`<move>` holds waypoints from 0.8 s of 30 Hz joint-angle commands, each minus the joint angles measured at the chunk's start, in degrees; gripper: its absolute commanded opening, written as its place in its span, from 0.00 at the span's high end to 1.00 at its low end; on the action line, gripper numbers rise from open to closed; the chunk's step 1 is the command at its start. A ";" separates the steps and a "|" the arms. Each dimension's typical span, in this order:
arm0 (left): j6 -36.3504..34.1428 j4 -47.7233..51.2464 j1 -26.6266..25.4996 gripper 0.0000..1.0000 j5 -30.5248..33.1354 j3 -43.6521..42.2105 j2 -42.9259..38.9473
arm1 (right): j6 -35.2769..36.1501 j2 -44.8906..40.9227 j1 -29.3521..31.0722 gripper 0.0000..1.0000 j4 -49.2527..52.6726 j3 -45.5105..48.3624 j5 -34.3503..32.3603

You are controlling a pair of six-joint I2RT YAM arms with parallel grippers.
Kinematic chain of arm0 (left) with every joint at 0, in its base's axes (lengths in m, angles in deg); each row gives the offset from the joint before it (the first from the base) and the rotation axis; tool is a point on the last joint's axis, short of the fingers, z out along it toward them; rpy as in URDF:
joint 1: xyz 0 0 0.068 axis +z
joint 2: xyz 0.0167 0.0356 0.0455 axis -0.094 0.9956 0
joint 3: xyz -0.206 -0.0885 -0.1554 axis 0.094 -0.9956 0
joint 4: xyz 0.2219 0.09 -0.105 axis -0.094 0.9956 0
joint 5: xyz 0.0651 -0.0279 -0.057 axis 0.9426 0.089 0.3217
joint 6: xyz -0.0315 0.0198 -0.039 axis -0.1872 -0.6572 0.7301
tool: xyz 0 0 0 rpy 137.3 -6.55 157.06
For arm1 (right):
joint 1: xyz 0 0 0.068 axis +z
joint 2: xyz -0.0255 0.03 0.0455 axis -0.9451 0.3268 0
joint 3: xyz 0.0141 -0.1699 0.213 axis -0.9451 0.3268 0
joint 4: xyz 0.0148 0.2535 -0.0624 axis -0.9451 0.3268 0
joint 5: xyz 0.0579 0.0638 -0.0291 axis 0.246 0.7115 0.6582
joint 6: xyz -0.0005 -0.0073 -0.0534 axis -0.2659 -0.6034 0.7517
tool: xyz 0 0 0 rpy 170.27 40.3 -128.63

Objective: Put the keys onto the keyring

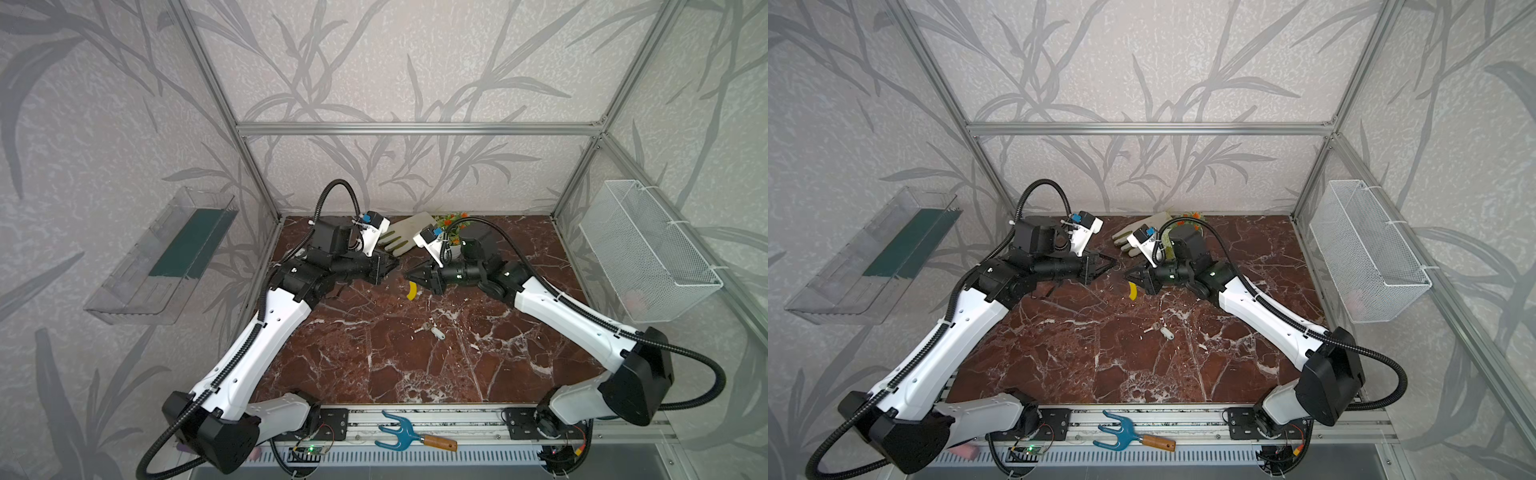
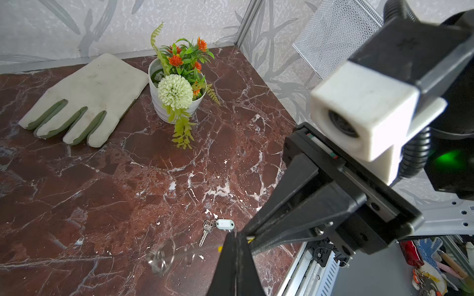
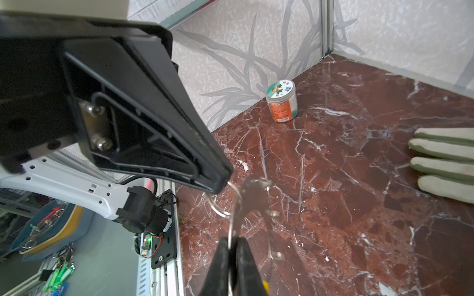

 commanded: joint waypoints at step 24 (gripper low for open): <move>3.25 -7.77 -4.80 1.00 15.81 -3.15 -2.73 | -0.24 -2.40 2.71 1.00 1.27 -1.74 -3.25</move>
